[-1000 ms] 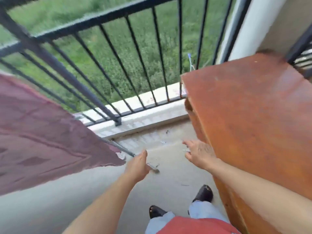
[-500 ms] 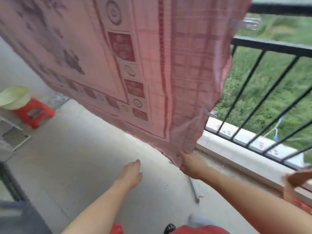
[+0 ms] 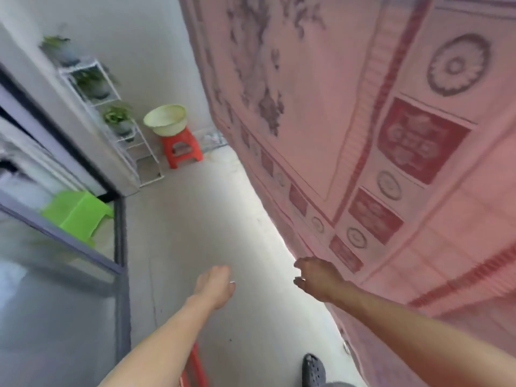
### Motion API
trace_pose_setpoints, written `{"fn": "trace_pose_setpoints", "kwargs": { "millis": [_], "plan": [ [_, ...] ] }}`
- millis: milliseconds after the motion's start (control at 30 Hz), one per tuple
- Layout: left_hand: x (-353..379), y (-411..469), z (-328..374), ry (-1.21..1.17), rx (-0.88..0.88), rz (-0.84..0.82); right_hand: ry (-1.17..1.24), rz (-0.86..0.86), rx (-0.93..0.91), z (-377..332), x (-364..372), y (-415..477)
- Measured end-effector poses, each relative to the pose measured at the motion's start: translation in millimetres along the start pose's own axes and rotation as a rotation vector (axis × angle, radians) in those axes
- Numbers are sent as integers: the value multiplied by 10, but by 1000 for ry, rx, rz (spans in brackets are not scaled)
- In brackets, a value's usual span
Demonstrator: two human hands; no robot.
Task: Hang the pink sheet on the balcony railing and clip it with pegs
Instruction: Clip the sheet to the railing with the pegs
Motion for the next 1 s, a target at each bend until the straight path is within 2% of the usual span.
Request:
{"fn": "trace_pose_setpoints", "kwargs": {
  "millis": [133,400,567,700,1000],
  "plan": [
    [-404,470,-337,-86,-84,23,-22,-22,-147,-240,-496,946],
    [-852,1826,-1635,-183,-243,18,-125,-52,-365,-1021,-986,3156],
    [-1201,2755,-2433,-179,-265,-11,-208,-97,-330,-1330,-1264,4454],
    [-1766,3540,-2884,-150,-230,13,-216,-46,-278,-1467,-1708,5308],
    [-2839,5447,-3063,-123,-111,72,-141,-24,-191,-1133,-2506,7086]
  ]
}}
Point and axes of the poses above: each hand's wrist, its own y-axis towards the middle knuckle, its own x-axis out of the palm, z = x × y, the point moved 10 cm from there along y, towards the middle knuckle, and after that the axes turned 12 degrees about -x, right-handed, at the moved point
